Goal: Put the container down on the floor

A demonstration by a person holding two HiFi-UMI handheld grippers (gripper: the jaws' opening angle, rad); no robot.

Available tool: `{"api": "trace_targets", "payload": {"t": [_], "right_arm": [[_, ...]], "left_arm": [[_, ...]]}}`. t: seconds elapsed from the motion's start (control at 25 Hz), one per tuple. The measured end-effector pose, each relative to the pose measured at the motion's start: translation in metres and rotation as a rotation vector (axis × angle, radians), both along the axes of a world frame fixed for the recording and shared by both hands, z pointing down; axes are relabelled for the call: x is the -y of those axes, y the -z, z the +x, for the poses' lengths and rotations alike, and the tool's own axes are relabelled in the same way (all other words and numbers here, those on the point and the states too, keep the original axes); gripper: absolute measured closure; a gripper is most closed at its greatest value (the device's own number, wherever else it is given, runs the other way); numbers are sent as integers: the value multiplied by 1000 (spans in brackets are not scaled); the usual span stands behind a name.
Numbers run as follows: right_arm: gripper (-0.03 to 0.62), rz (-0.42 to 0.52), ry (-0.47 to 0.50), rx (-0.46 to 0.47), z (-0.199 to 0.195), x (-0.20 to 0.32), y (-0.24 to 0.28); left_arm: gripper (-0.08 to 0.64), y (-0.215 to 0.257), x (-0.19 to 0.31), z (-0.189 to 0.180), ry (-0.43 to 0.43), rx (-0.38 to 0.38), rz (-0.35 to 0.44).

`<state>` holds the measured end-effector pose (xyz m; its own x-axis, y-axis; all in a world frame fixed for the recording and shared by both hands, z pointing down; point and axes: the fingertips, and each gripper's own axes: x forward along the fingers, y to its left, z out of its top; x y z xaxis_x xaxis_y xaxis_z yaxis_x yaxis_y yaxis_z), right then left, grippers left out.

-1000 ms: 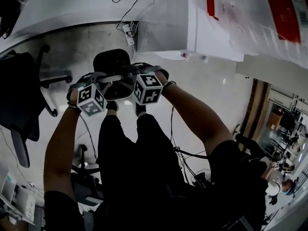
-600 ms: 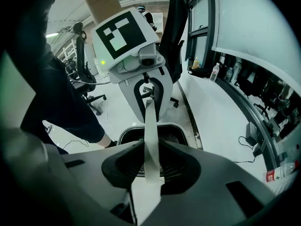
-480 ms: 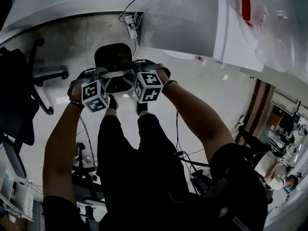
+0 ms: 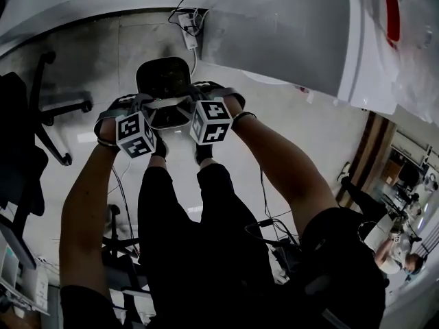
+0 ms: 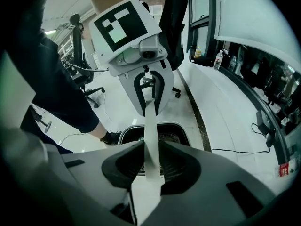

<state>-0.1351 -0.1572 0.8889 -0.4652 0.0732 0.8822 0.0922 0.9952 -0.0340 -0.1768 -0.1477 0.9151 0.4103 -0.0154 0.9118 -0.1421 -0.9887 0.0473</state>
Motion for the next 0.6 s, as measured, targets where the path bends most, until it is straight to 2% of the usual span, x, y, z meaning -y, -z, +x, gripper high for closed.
{"api": "trace_targets", "payload": {"t": [0.6], "right_arm": [[500,0,-7,-28,-1,14,-63]], "left_arm": [[460,-61,14,-1,2,21,-16]]}}
